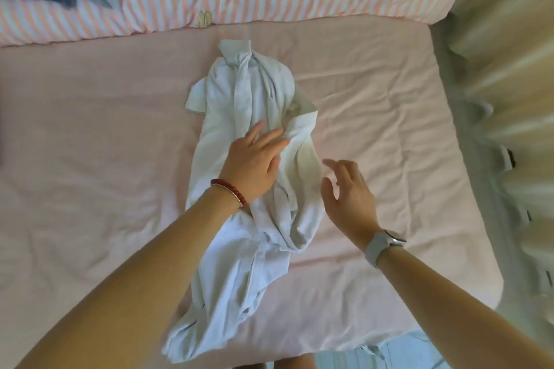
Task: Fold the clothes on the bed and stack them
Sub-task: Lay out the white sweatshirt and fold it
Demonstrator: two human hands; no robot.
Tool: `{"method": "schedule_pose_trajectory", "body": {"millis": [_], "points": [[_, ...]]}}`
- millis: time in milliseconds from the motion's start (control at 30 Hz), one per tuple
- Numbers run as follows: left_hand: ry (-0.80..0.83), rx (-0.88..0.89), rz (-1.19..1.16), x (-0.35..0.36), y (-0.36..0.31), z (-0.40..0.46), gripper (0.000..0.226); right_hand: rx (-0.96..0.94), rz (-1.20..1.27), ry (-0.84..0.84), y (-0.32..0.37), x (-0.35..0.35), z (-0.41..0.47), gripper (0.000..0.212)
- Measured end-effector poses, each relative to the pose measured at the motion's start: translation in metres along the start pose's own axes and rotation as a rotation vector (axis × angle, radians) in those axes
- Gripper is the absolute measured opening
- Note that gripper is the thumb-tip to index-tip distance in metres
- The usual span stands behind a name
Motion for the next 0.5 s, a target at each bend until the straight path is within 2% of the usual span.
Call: {"method": "schedule_pose_trajectory", "body": {"millis": [67,167,267,333,367,433,500], "points": [[0.140,-0.048,0.094,0.016,0.015,0.031,0.040,0.208,0.157,0.020,-0.004,0.007,0.041,0.038],[0.417,-0.136,0.175,0.043,0.029,0.041,0.048,0.505,0.505,0.296,-0.004,0.039,0.083,0.034],[0.493,-0.218,-0.017,0.057,0.029,0.018,0.043,0.476,0.446,0.386,0.001,0.059,0.091,0.035],[0.464,-0.290,-0.135,0.052,0.028,0.000,0.034,0.448,0.393,0.308,0.002,0.056,0.088,0.027],[0.445,-0.319,-0.161,0.046,0.028,-0.007,0.029,0.442,0.441,0.231,0.002,0.051,0.086,0.024],[0.387,-0.352,-0.185,0.033,0.026,-0.018,0.024,0.437,0.643,0.062,0.004,0.026,0.080,0.021],[0.309,-0.377,-0.200,0.012,0.022,-0.025,0.024,0.413,0.797,-0.012,0.011,-0.005,0.076,0.019]]}}
Point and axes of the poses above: each hand's wrist, its own z-axis towards the middle knuckle, its own x-axis out of the palm, y = z × x, the point moved 5 cm from there along z, towards the middle knuckle, and after that the axes turned 6 degrees about -z, right-handed, at the moved point
